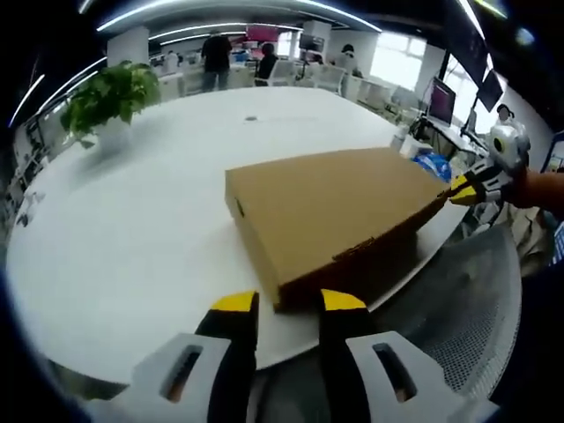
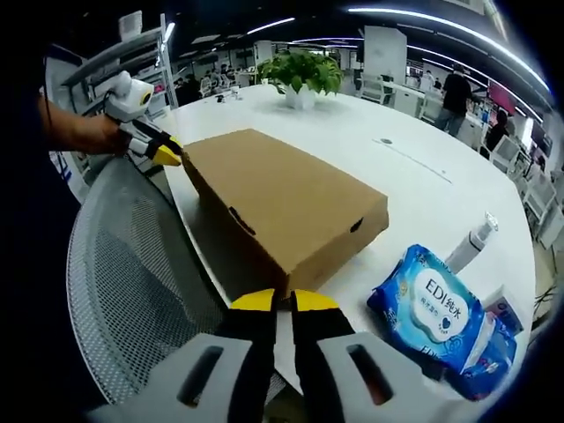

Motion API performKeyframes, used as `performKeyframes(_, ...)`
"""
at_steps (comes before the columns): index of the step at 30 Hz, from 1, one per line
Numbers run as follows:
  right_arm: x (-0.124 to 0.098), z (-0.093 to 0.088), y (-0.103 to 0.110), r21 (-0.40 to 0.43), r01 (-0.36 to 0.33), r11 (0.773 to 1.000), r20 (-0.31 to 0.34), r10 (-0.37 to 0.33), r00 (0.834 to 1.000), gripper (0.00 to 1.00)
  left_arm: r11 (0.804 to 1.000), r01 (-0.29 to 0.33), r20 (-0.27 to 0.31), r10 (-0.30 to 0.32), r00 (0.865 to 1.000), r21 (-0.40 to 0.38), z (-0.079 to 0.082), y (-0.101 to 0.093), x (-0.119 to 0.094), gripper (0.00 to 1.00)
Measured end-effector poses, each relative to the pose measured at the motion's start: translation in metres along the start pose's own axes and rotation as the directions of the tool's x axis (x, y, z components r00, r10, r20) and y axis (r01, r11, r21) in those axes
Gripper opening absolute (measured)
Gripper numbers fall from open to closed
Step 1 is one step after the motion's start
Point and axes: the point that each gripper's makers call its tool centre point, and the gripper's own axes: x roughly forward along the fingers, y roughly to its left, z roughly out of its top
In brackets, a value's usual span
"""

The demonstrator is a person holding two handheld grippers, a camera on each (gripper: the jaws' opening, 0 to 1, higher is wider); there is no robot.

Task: Operate the shoe box by opening the lid, removing the specified soft item, and placing it in the target area until the item is outside and the box remains undamaged.

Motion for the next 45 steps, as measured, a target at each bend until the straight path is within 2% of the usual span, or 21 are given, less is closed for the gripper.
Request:
performKeyframes(3,-0.004,0.001,-0.003,0.011,0.012,1.0,0.0,-0.012,1.0,0.04,1.0,-0.003,0.009,0.003,1.0,-0.002,0.002,0.003,-0.004,0.24)
performKeyframes(6,-0.009,0.013,-0.008,0.012,0.032,0.999,0.026,-0.032,0.999,0.05,1.0,-0.009,0.046,0.009,0.999,-0.005,0.015,0.006,-0.009,0.24)
performKeyframes(10,-0.007,0.034,-0.011,-0.006,0.047,0.999,0.063,-0.047,0.997,0.06,0.999,-0.004,0.094,0.0,0.996,0.04,0.038,-0.001,-0.011,0.24)
performKeyframes(14,0.002,0.043,-0.01,-0.026,0.036,0.999,0.075,-0.034,0.997,0.07,0.997,0.009,0.103,-0.018,0.995,0.082,0.046,-0.01,-0.004,0.24)
performKeyframes(18,0.012,0.039,-0.004,-0.056,0.019,0.998,0.048,-0.016,0.999,0.07,0.995,0.021,0.093,-0.029,0.995,0.094,0.044,-0.015,0.005,0.23)
performKeyframes(23,0.017,0.029,-0.003,-0.049,0.011,0.999,0.021,-0.01,1.0,0.08,0.994,0.039,0.067,-0.046,0.997,0.103,0.035,-0.018,0.011,0.23)
performKeyframes(26,0.017,0.028,-0.004,-0.041,0.01,0.999,0.021,-0.009,1.0,0.09,0.994,0.053,0.04,-0.057,0.998,0.101,0.028,-0.02,0.013,0.23)
performKeyframes(31,0.022,0.021,-0.007,-0.021,0.003,1.0,0.007,-0.002,1.0,0.1,0.993,0.056,0.028,-0.059,0.998,0.099,0.024,-0.018,0.016,0.23)
performKeyframes(35,0.024,0.017,-0.005,-0.048,-0.001,0.999,-0.002,0.0,1.0,0.09,0.992,0.062,0.007,-0.063,0.998,0.11,0.019,-0.02,0.02,0.24)
performKeyframes(36,0.023,0.018,-0.006,-0.049,0.001,0.999,0.004,-0.001,1.0,0.09,0.991,0.059,0.026,-0.063,0.998,0.121,0.022,-0.02,0.02,0.23)
performKeyframes(40,0.023,0.018,-0.007,-0.052,-0.005,0.999,0.012,0.005,1.0,0.08,0.991,0.068,0.012,-0.07,0.997,0.118,0.021,-0.02,0.02,0.24)
performKeyframes(42,0.023,0.02,-0.006,-0.029,-0.014,0.999,0.006,0.014,1.0,0.11,0.991,0.075,0.002,-0.076,0.997,0.113,0.022,-0.02,0.02,0.24)
performKeyframes(43,0.023,0.02,-0.008,-0.025,-0.001,1.0,0.005,0.001,1.0,0.17,0.991,0.07,0.0,-0.071,0.998,0.111,0.022,-0.018,0.018,0.26)
performKeyframes(45,0.02,0.027,-0.009,-0.032,0.005,0.999,0.036,-0.004,0.999,0.19,0.991,0.057,0.017,-0.06,0.998,0.121,0.027,-0.015,0.013,0.27)
